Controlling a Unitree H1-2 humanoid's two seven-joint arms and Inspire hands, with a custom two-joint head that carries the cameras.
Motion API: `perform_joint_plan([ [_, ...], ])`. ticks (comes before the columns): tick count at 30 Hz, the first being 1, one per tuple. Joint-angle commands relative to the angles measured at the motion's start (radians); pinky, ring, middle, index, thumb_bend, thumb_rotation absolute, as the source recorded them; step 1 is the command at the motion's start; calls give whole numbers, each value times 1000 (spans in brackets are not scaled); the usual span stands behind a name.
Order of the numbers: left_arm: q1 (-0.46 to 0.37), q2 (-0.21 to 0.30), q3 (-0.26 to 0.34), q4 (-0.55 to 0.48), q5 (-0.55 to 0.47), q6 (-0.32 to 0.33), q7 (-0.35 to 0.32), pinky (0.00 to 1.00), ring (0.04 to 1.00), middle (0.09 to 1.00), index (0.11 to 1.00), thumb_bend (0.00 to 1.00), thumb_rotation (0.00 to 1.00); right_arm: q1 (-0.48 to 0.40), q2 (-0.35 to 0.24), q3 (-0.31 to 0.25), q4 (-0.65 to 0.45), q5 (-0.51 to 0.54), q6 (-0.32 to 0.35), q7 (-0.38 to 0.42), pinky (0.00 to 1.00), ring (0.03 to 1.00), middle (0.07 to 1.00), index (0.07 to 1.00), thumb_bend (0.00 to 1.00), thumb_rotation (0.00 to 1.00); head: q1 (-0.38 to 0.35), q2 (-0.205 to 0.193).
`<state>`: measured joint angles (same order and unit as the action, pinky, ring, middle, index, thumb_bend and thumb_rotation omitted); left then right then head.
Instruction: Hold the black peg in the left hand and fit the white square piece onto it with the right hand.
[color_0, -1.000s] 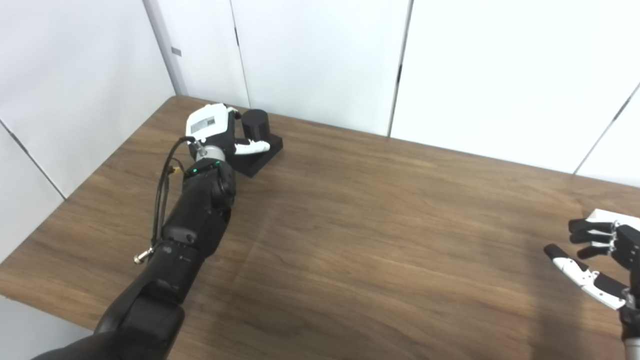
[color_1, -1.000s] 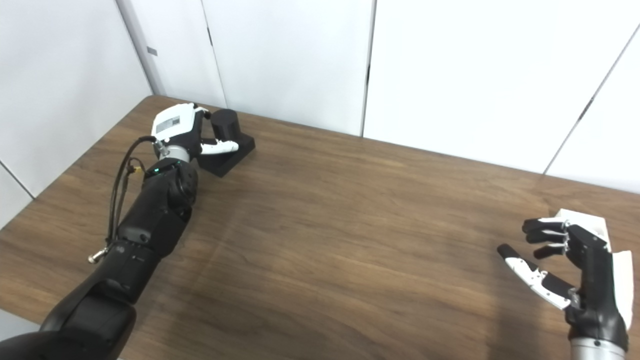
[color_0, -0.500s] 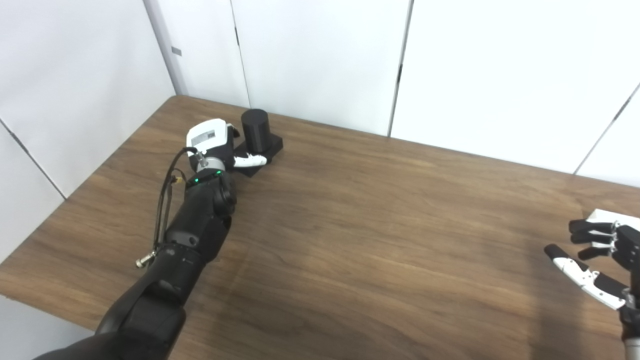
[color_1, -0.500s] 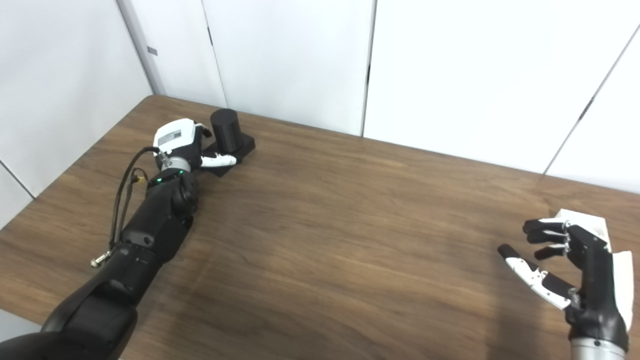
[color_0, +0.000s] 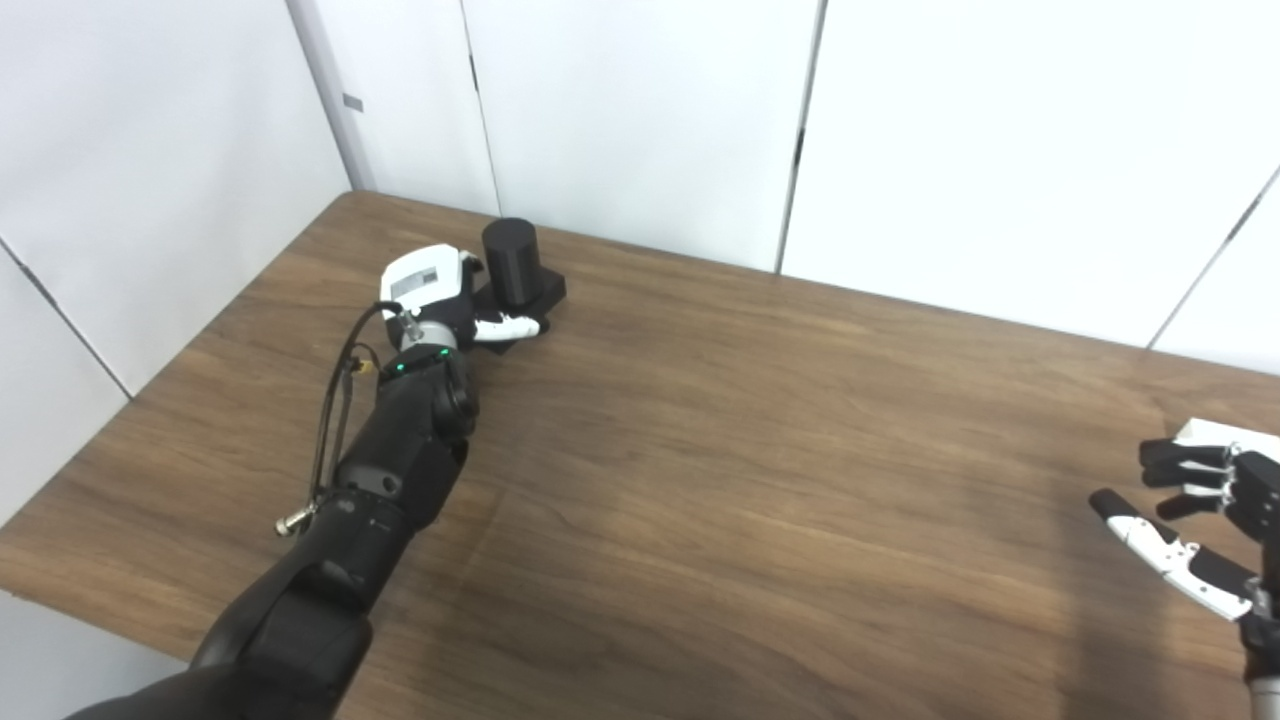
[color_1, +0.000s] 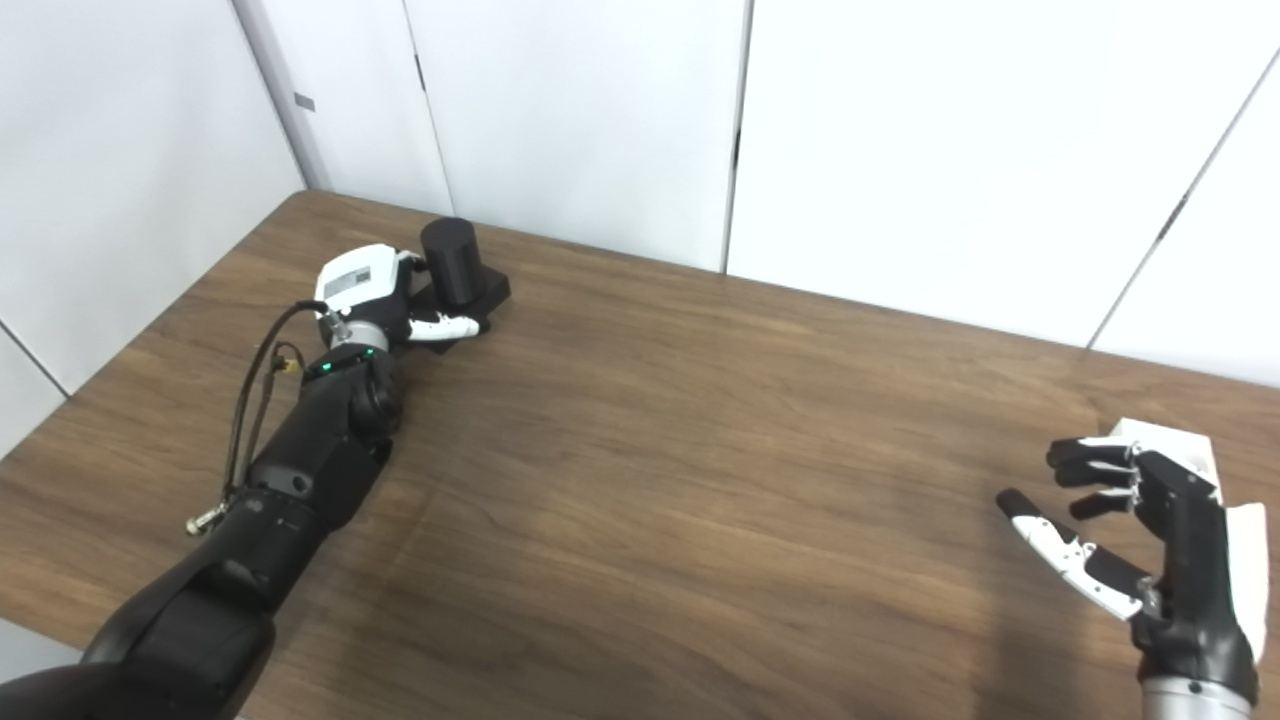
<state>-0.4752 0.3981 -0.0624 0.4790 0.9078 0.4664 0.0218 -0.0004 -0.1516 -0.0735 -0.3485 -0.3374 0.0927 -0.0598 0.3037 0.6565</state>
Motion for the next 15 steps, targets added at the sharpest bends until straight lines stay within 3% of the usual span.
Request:
perform_joint_plan([
  [1,-42,33,-3,-11,5,3,6,795,961,921,751,859,457,-22,-6,-10,-35,2,-16,-9,418,547,606,489,493,114,1,0],
  [7,-38,50,-21,-23,-38,1,-13,795,953,897,665,844,351,-24,-6,-14,-33,5,-15,-8,416,545,603,489,494,115,3,5],
  [11,-27,64,-31,-49,-83,-1,-39,735,924,869,591,806,277,-25,-5,-15,-29,5,-15,-10,418,546,605,489,494,115,3,5],
  [15,-24,72,-41,-43,-100,0,-42,706,900,848,576,803,254,-26,-4,-15,-30,2,-13,-11,416,547,606,489,494,115,3,9],
])
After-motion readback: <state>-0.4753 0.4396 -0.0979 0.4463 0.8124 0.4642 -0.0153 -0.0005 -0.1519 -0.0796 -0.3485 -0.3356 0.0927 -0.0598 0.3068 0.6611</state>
